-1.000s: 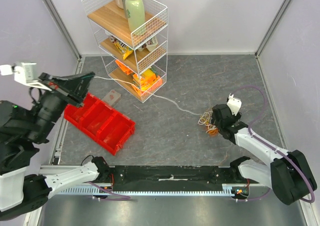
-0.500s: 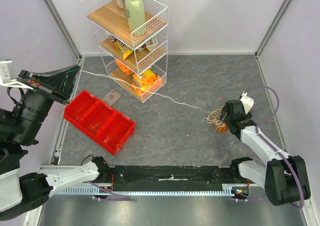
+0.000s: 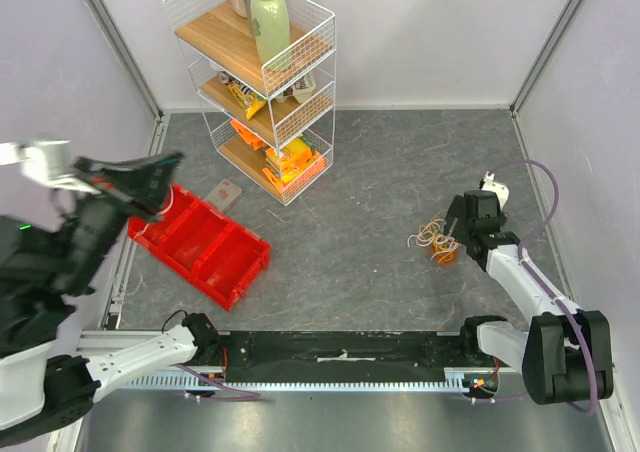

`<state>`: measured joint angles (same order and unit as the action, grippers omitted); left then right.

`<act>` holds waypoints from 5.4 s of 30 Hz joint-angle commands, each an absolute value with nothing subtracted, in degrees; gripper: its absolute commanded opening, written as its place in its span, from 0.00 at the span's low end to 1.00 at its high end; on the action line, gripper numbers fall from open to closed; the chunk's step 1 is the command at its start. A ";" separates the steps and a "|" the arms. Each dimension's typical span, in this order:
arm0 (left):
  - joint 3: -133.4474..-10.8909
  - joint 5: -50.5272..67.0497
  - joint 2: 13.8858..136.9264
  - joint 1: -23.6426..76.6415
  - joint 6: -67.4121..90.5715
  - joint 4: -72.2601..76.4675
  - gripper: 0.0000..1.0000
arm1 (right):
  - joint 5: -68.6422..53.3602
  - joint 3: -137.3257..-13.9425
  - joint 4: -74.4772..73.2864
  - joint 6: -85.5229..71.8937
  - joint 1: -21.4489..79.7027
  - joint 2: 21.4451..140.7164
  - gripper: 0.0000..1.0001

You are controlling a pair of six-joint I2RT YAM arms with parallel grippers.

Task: Untangle the cables

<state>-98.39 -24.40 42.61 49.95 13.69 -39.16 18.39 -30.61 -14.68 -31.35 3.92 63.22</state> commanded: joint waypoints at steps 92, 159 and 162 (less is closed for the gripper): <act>-59.08 -43.26 35.94 49.92 36.74 -50.91 0.02 | 10.11 -31.55 -9.14 -23.03 21.01 65.74 0.93; -34.62 20.56 63.69 48.51 48.87 -2.99 0.70 | -20.83 -24.26 -3.51 -29.62 29.53 57.92 0.09; -37.61 18.73 70.56 50.71 47.38 -2.29 0.68 | -21.62 -23.56 -1.59 -30.76 29.53 56.08 0.00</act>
